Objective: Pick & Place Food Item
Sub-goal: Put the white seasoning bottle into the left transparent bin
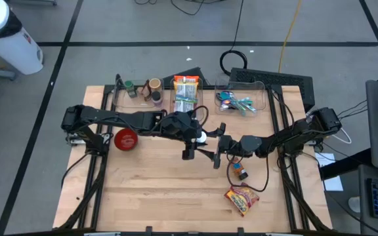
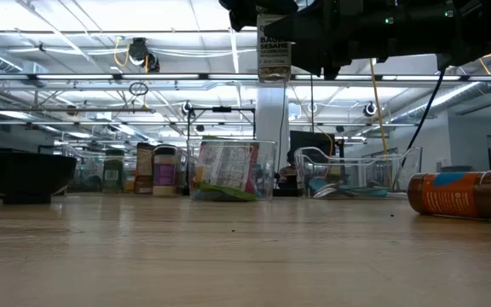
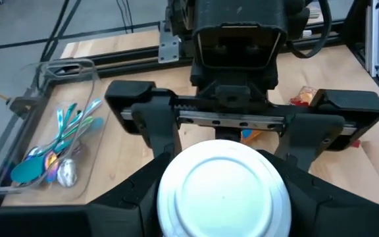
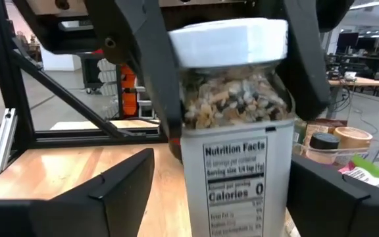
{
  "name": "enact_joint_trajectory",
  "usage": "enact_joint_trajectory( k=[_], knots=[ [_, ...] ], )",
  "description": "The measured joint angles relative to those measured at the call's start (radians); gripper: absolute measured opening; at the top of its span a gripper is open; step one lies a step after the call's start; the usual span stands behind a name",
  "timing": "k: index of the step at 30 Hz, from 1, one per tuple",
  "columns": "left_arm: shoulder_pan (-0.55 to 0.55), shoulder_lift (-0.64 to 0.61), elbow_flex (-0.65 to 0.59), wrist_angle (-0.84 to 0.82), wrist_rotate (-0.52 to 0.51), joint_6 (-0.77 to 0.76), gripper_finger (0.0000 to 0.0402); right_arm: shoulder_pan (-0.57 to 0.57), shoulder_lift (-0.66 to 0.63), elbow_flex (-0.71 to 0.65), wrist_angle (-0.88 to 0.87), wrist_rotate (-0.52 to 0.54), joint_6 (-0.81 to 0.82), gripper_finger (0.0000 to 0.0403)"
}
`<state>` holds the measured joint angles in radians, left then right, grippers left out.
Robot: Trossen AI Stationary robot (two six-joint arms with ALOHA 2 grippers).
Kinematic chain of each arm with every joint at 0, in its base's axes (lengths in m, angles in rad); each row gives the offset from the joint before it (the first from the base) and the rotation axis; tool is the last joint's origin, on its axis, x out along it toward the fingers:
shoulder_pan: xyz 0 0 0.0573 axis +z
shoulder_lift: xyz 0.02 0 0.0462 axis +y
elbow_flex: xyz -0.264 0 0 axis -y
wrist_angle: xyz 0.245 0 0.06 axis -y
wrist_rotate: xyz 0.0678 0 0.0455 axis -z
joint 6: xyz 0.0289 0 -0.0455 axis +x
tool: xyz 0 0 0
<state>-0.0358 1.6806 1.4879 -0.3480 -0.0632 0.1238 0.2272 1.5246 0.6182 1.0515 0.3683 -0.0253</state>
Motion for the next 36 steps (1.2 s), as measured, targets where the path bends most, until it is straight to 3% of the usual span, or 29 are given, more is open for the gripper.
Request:
enact_joint_trajectory(
  k=[7,12,18,32,36],
  knots=[
    [0.023,-0.057,0.000,-0.085,-0.007,-0.023,0.0202,0.002,-0.002,0.001,-0.004,0.041,-0.016,0.0290],
    [0.047,-0.076,-0.016,-0.161,-0.101,-0.052,0.0202,0.006,0.000,-0.020,-0.010,0.061,-0.013,0.0292],
    [0.074,-0.110,-0.075,-0.191,-0.096,-0.082,0.0202,0.006,0.000,-0.030,-0.005,0.070,0.004,0.0289],
    [0.209,-0.500,-0.356,-0.087,-0.103,-0.171,0.0202,0.004,0.000,-0.029,-0.003,0.076,0.007,0.0290],
    [0.230,-0.605,-0.434,-0.092,-0.161,-0.200,0.0202,0.004,0.000,-0.029,-0.003,0.076,0.006,0.0290]
  ],
)
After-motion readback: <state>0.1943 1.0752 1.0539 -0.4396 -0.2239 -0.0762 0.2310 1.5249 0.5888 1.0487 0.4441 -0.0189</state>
